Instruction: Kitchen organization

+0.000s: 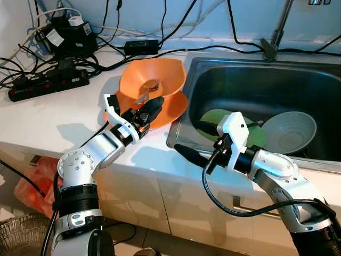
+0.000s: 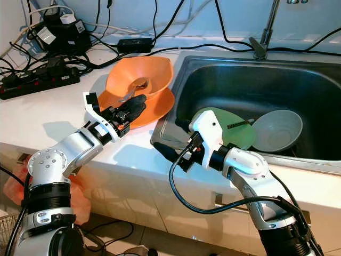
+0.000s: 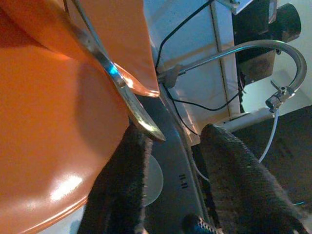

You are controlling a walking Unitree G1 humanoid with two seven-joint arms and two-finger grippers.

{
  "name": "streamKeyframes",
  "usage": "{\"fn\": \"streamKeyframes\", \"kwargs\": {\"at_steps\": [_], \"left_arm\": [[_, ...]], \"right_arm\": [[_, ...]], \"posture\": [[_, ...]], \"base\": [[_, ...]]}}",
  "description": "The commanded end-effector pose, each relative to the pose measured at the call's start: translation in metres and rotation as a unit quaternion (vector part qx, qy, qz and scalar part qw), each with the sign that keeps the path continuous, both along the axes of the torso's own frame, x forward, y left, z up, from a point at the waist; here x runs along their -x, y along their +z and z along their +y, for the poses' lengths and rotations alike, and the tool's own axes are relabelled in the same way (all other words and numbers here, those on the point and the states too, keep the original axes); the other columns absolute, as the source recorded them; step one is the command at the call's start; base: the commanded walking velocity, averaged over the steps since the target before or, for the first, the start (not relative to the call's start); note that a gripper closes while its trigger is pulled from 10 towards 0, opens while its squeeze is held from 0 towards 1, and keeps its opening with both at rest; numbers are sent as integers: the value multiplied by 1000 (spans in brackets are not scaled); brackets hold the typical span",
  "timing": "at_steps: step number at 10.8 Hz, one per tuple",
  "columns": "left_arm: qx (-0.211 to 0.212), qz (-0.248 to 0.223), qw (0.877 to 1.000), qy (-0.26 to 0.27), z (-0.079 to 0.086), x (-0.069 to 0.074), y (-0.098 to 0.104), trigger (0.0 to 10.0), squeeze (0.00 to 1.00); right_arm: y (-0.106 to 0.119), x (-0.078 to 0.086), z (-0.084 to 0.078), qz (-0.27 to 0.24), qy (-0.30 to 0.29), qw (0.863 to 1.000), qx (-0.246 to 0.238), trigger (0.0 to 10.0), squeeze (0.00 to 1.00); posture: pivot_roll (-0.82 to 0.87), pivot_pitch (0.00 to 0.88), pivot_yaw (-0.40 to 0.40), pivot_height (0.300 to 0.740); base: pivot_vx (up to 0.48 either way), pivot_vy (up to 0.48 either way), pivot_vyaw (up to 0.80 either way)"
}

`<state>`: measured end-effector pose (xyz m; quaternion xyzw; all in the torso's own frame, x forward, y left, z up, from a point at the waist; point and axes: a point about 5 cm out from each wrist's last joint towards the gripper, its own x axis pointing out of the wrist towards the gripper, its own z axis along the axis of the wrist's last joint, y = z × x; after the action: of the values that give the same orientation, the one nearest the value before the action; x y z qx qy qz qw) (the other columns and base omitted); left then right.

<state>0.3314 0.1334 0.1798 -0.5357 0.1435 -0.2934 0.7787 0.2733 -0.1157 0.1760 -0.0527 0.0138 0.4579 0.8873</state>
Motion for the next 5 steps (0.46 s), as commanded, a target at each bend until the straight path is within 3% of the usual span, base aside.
{"fn": "streamKeyframes", "kwargs": {"at_steps": [1, 4, 5], "left_arm": [[-6, 1, 1000, 12, 4, 1, 0, 10000, 1000], [-12, 13, 999, 27, 6, -3, -2, 10000, 1000], [-10, 26, 999, 40, 11, -9, -7, 10000, 0]], "right_arm": [[5, -1, 1, -12, 6, 1000, -1, 10000, 0], [4, 0, 2, -11, 5, 1000, -2, 10000, 0], [4, 0, 2, -10, 5, 1000, -2, 10000, 0]], "posture": [[87, 54, 122, 740], [86, 57, 125, 740], [87, 58, 126, 740]], "base": [[0, 0, 0], [0, 0, 0], [0, 0, 0]]}}
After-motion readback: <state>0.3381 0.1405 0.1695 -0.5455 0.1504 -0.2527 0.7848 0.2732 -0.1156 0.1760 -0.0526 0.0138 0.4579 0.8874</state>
